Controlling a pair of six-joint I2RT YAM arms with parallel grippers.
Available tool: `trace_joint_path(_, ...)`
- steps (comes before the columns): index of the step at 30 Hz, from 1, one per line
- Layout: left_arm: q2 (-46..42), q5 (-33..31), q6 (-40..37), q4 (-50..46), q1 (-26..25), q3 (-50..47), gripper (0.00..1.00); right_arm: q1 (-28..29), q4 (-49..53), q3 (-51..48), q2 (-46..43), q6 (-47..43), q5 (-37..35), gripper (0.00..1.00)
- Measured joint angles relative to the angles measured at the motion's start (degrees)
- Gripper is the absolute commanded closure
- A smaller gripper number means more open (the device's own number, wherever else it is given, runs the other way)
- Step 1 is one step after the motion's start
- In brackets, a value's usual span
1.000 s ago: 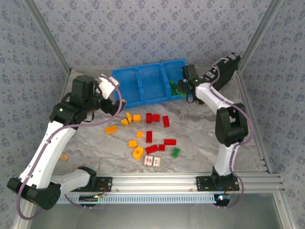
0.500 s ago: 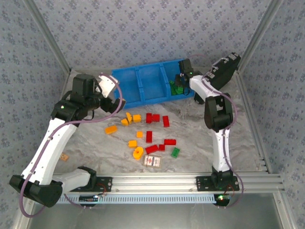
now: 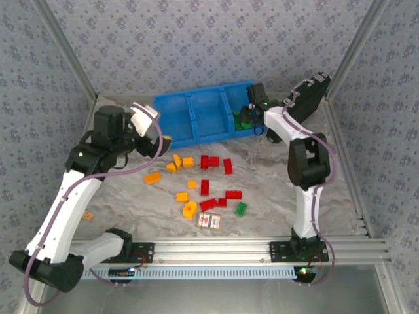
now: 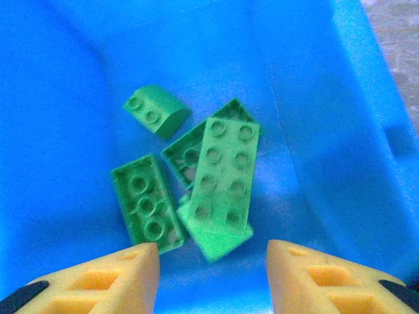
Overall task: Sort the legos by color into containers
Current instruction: Place the lego in the container, then pick up the lego from the center of the table.
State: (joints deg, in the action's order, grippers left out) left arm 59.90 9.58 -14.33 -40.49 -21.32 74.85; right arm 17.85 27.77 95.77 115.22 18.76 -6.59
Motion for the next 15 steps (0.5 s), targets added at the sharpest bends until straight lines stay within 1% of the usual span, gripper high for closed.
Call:
trace_joint_path(2,-1.57,0.33,0.48,0.37,0.0,-0.96,0.0,1.22,-0.37,-5.09,-5.77,0.04,-0.48,0.51)
trace_joint_path(5,-3.85,1.01,1.09,1.2,0.0,-2.51,0.0,3.5,-0.92,-12.33,-14.27,0.52,-1.18,0.47)
trace_joint_path(8,-5.07,1.73,1.81,1.36,0.0,-3.08,0.0,6.67,-2.64,-19.85,-20.68,1.09,-1.25,0.44)
trace_joint_path(11,-5.64,2.45,2.29,1.7,0.0,-3.23,0.0,10.86,-4.44,-26.64,-23.56,1.09,-1.31,0.42)
trace_joint_path(15,-5.84,3.21,3.06,1.7,0.0,-3.34,0.0,15.65,-5.49,-33.11,-23.32,1.03,-1.05,0.39)
